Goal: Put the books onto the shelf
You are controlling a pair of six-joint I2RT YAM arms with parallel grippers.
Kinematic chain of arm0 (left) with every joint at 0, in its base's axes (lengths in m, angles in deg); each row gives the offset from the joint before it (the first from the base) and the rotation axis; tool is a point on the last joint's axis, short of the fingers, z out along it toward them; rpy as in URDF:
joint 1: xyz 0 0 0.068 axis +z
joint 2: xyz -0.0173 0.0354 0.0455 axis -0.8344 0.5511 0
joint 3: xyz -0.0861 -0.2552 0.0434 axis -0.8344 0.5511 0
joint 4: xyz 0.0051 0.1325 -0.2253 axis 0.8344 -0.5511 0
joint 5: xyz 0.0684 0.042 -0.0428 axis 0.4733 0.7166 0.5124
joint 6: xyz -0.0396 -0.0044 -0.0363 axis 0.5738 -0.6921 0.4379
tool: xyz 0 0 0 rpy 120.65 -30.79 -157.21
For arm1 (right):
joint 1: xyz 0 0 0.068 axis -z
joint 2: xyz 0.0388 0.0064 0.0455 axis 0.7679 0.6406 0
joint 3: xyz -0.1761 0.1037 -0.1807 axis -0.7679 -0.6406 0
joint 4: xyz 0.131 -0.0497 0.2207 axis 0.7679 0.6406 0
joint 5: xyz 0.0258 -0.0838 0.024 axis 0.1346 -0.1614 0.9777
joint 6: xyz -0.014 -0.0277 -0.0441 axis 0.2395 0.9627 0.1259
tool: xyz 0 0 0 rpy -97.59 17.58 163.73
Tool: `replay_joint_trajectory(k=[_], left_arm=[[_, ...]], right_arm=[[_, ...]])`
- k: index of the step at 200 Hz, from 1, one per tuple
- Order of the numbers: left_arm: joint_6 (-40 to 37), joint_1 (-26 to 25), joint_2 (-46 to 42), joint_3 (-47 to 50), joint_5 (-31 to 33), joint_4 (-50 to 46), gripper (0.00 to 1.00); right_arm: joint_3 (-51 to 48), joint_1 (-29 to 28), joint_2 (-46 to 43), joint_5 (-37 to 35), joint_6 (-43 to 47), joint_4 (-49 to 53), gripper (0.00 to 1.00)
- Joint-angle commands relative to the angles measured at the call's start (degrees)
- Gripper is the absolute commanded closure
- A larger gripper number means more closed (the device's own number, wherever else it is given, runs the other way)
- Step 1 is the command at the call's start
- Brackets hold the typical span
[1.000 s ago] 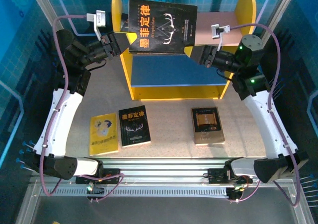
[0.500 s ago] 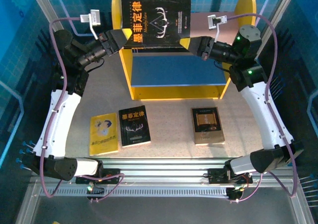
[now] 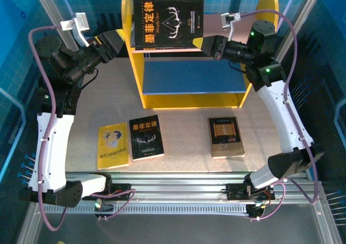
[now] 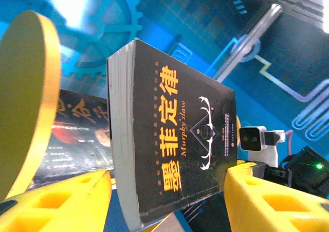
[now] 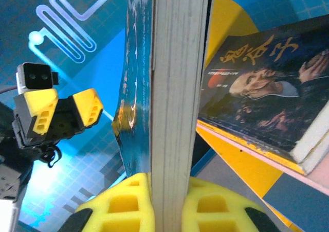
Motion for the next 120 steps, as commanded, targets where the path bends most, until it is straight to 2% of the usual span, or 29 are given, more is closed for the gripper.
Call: replay_joint_trajectory(k=[1,36,120], left_arm=[[-2.1,0.6,0.4,-1.5,4.5,-6.3,0.38],[-2.2,0.5,2.2,-1.4,4.6,-7.3,0.32],[-4.2,0.6,5.4,-2.7,6.2,-8.1,0.32]], right_arm=[[4.7,-1.0,0.8,-2.2,1.6,-0.9,1.00],[9.1,-2.6,4.0,-4.2,3.9,3.3,1.00],[16.5,-4.8,9.5,-7.0,5.7,7.9,1.00]])
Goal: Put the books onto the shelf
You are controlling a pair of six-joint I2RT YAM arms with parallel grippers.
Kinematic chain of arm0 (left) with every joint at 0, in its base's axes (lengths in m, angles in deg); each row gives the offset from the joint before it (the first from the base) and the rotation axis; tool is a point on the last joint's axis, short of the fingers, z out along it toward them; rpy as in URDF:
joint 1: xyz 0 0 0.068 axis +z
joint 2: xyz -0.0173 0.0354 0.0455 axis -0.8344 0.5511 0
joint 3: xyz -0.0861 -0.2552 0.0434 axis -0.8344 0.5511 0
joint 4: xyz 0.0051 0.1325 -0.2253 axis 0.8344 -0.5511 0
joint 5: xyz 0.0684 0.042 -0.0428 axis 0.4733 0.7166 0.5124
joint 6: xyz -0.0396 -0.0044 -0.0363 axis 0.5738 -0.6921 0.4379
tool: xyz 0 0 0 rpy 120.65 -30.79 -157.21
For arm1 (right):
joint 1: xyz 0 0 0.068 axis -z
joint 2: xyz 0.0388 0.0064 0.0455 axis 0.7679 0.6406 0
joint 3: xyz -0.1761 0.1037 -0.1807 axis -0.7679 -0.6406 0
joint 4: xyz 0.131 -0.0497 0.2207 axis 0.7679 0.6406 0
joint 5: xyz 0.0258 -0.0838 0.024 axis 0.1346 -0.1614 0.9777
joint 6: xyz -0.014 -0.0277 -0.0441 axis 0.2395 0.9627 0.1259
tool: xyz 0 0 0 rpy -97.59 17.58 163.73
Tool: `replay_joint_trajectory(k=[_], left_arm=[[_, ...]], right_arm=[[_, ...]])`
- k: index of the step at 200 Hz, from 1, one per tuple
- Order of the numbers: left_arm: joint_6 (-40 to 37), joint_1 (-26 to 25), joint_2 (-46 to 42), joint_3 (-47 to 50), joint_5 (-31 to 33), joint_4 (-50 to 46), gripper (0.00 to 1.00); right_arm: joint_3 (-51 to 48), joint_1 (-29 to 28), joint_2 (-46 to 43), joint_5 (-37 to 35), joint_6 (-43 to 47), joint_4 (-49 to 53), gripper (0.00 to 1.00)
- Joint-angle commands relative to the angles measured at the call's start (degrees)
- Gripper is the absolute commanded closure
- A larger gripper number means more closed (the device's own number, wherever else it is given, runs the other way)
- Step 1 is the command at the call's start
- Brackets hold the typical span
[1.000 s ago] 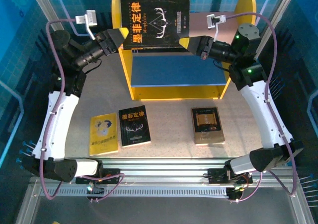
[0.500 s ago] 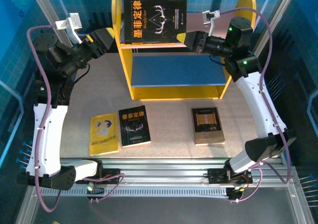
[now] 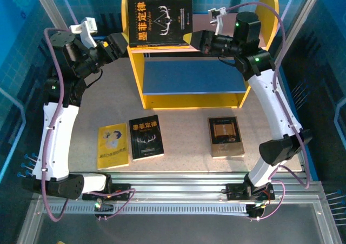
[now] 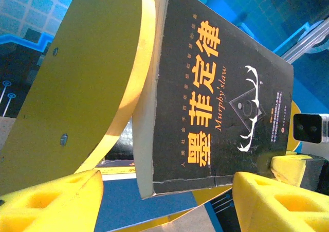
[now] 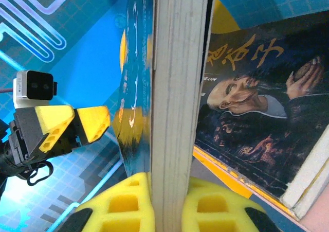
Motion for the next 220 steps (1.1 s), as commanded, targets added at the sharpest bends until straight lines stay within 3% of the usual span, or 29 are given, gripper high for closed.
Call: replay_joint_trajectory(k=[1,187,220], left_arm=[[-1.9,0.6,0.9,-2.1,1.1,-0.5,0.32],[-2.7,0.6,1.2,-1.6,0.7,-0.4,0.31],[-2.5,0.6,1.1,-1.5,0.4,-0.4,0.31]], right_arm=[[3.7,-0.8,0.1,-1.0,1.4,-1.8,1.00],[8.9,-1.4,5.3,-2.3,2.3,0.7,1.00],[10.0,-1.4,6.2,-2.3,2.5,1.5,0.85]])
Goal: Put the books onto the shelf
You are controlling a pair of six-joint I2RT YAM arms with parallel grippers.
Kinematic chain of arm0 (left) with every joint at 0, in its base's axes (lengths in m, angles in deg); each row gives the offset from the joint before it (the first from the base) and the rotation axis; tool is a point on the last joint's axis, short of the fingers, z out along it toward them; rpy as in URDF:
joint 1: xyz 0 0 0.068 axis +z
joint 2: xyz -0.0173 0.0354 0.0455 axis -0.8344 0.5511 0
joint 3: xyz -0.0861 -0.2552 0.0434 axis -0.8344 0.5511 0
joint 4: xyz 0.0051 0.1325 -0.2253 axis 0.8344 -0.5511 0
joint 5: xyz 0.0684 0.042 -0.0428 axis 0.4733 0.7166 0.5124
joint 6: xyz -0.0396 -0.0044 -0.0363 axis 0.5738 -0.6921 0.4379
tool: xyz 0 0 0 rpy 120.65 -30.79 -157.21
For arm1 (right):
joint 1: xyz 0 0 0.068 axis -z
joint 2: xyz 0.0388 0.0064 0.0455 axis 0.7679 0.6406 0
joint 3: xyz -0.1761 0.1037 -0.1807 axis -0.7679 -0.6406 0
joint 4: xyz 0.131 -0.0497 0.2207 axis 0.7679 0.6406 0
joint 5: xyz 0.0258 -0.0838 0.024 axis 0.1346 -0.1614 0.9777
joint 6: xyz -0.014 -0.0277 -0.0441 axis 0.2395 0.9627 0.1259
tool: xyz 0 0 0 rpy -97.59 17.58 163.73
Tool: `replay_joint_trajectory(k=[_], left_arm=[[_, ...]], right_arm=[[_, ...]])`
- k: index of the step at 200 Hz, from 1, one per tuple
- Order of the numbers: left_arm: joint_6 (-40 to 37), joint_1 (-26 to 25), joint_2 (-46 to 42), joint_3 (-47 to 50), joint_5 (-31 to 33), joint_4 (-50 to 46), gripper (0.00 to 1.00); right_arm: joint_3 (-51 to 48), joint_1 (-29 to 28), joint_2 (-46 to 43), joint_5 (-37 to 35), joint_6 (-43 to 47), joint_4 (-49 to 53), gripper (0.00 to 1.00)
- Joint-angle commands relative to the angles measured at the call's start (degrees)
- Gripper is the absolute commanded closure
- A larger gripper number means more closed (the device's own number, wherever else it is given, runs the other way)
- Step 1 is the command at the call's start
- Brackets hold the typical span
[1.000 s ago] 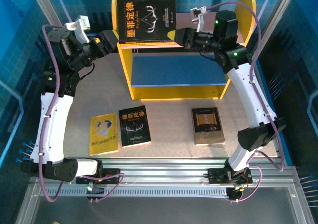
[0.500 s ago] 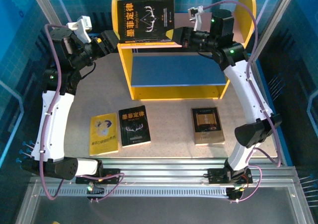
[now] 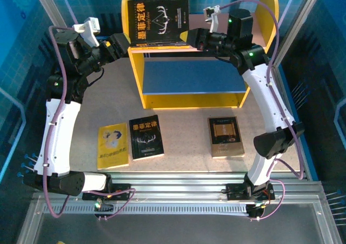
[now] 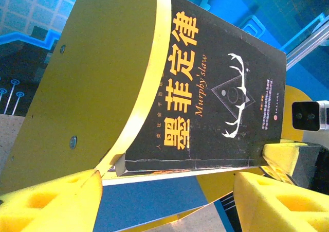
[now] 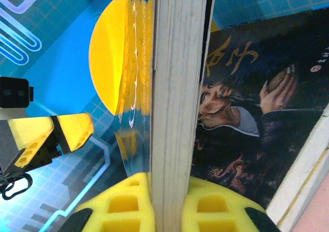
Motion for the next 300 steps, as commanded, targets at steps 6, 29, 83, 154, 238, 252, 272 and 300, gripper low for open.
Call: replay_joint_trajectory(k=[6,29,83,154,238,252,272,300], left_arm=[[-0.6,0.6,-0.5,-1.3,0.0,-0.2,0.31],[-0.7,0.6,-1.1,-1.2,0.2,-0.4,0.31],[-0.9,0.6,-2.1,-0.9,0.3,-1.0,0.30],[-1.0,0.6,-2.2,-1.5,0.4,-1.4,0.30],[-1.5,0.5,-2.7,-2.1,0.9,-2.6,0.30],[-1.5,0.6,-2.7,-2.3,0.9,-2.6,0.30],[-1.5,0.5,-2.7,-2.5,1.0,-2.6,0.30],[-1.5,0.6,-2.8,-2.6,0.9,-3.0,0.30]], right_arm=[[3.7,-0.7,0.7,0.5,0.9,-2.4,0.83],[4.9,-0.8,1.7,0.6,0.8,-1.9,0.78],[7.1,-1.0,3.0,0.8,1.3,-0.6,0.66],[11.3,-1.7,3.9,-1.5,5.8,5.3,0.52],[13.5,-1.8,3.7,-4.1,11.6,11.9,0.37],[14.1,-1.9,3.7,-4.9,12.7,13.4,0.35],[14.3,-1.8,3.6,-5.9,14.0,14.7,0.31],[14.3,-1.6,3.5,-6.5,15.2,16.2,0.25]])
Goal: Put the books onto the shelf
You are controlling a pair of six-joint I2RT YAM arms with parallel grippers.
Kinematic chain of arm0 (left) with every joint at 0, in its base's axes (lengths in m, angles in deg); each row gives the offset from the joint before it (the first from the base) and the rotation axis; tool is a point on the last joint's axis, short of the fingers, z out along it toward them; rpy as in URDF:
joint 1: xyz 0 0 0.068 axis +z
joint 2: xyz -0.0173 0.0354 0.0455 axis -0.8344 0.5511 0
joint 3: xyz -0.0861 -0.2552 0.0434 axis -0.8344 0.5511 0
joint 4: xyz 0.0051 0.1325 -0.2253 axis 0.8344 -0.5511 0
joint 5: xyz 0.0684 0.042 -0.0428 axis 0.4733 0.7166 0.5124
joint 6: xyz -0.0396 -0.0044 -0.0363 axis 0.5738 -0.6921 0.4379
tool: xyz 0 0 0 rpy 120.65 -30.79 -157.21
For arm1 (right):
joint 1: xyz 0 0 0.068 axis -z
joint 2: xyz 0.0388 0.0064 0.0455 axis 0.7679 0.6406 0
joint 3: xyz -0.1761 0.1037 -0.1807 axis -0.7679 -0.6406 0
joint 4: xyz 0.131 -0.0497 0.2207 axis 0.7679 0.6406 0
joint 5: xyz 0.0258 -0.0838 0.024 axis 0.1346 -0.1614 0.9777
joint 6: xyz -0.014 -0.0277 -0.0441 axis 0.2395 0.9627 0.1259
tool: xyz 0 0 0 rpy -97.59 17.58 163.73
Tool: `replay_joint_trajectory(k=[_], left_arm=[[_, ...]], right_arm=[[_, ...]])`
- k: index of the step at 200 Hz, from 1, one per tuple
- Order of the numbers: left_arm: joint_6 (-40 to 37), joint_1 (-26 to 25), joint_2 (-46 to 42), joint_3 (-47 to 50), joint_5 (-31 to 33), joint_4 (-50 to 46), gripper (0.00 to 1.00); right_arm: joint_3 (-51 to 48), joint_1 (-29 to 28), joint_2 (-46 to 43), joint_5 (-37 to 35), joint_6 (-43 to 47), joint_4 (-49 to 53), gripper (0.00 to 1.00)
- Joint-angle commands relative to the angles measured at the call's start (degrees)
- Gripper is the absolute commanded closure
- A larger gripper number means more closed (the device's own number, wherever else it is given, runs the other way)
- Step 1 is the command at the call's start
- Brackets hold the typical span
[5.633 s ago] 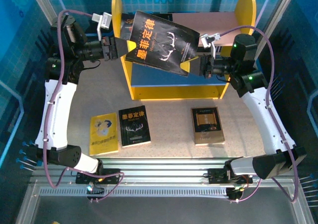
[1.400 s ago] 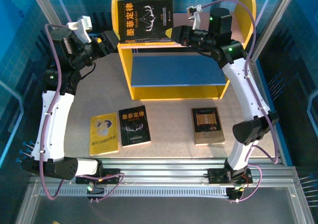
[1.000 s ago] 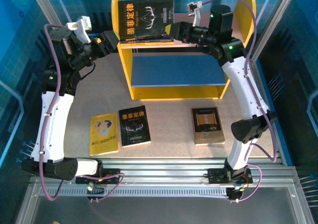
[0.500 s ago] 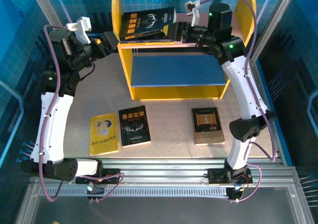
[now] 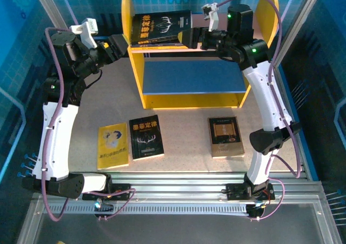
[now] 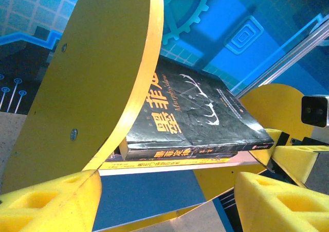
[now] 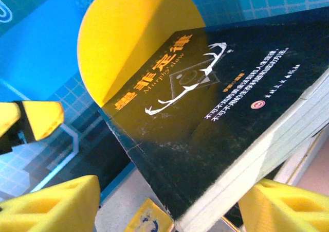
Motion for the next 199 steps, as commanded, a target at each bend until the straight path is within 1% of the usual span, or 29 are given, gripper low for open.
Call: replay_joint_trajectory(k=[1,35,70,116,155,199], left_arm=[[-1.5,0.6,-1.4,-1.8,0.5,-0.8,0.30],[-1.3,0.5,-1.9,-1.6,0.5,-1.1,0.30],[1.2,-0.2,-2.9,1.0,0.7,1.0,0.31],[1.4,-4.4,-2.4,1.2,3.5,1.9,0.31],[0.8,-8.2,-0.5,-0.6,5.4,1.4,0.30],[-0.1,-11.5,2.4,-2.8,6.9,0.3,0.30]], right_arm=[[2.0,-0.4,-0.3,-1.5,2.8,2.1,0.25],[0.2,0.0,-1.1,-2.5,3.4,2.6,0.23],[-2.7,0.9,-2.7,-3.1,3.4,1.8,0.18],[-5.1,2.6,-3.8,-2.9,2.8,0.1,0.14],[-3.7,3.3,-2.2,-1.7,1.7,-1.0,0.14],[-1.5,3.6,0.3,1.5,0.1,-2.7,0.15]])
